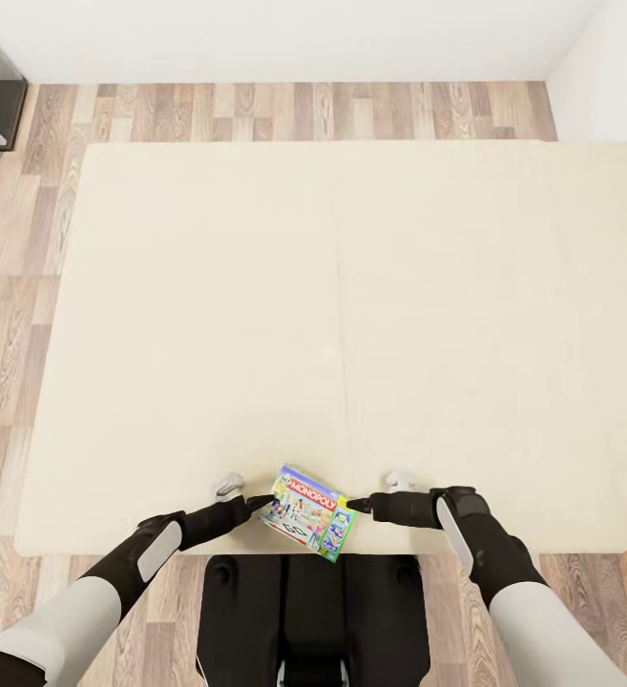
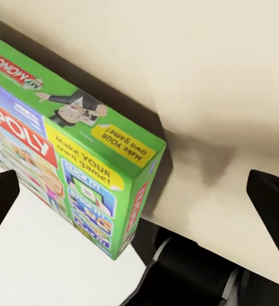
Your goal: Put all the toys in the child's room - the three board games (two on the bed and one on the table), the two jigsaw puzzles on the table, and the tennis ball on the table - inside the toy box on the table in the child's room.
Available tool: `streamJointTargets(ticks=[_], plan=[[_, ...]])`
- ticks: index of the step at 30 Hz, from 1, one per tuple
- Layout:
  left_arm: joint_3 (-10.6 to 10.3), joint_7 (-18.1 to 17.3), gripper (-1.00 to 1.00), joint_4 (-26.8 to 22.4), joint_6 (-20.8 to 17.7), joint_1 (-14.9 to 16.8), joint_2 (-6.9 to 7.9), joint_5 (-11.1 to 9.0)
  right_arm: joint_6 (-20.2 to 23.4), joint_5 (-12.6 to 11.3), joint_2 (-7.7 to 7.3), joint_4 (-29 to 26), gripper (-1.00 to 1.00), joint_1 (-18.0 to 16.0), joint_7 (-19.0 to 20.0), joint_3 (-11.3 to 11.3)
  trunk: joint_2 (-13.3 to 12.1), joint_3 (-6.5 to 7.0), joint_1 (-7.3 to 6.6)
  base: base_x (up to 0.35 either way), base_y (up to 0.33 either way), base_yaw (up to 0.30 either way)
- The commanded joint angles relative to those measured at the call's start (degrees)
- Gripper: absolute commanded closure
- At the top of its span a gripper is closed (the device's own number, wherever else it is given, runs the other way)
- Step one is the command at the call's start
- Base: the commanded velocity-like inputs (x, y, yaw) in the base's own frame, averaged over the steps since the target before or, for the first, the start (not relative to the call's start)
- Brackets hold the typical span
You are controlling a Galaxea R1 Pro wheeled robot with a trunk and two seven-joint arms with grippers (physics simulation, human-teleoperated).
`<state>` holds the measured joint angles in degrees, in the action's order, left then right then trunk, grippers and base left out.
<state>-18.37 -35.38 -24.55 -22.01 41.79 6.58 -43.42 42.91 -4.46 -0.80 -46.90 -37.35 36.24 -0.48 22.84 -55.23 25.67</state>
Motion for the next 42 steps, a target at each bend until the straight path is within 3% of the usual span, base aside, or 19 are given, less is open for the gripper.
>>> streamJointTargets(ticks=[1,11,15,23,42], plan=[[-0.09,0.31,-1.0,-0.04,0.08,0.04,0.02,-0.79,0.06,-0.64,0.07,0.0,-1.0,0.0,-0.24,-0.05,0.07,-0.06,0.11,0.0,0.0,0.0],[-0.02,-0.46,-1.0,-0.46,-0.13,0.35,-0.28,-0.73,-3.52,-1.23,-0.23,-0.28,-1.0,-0.13,-2.0,-0.8,0.07,-0.06,0.11,0.0,0.0,0.0],[1.11,-1.87,-1.0,-1.74,0.77,1.02,-1.12,-1.87,-3.86,-2.55,-1.31,-1.56,-1.0,-1.4,-1.53,-0.82,0.07,-0.06,0.11,0.0,0.0,0.0],[3.18,-3.01,-1.0,-4.32,1.54,1.02,-1.12,-2.2,-3.77,-2.55,-1.31,-4.12,-1.0,-3.92,-1.53,-0.82,0.07,-0.06,0.11,0.0,0.0,0.0],[3.18,-3.01,-1.0,-8.81,1.51,1.02,-1.12,-2.2,-3.82,-2.55,-1.31,-5.86,-1.0,-4.15,-1.53,-0.82,0.07,-0.06,0.11,0.0,0.0,0.0]])
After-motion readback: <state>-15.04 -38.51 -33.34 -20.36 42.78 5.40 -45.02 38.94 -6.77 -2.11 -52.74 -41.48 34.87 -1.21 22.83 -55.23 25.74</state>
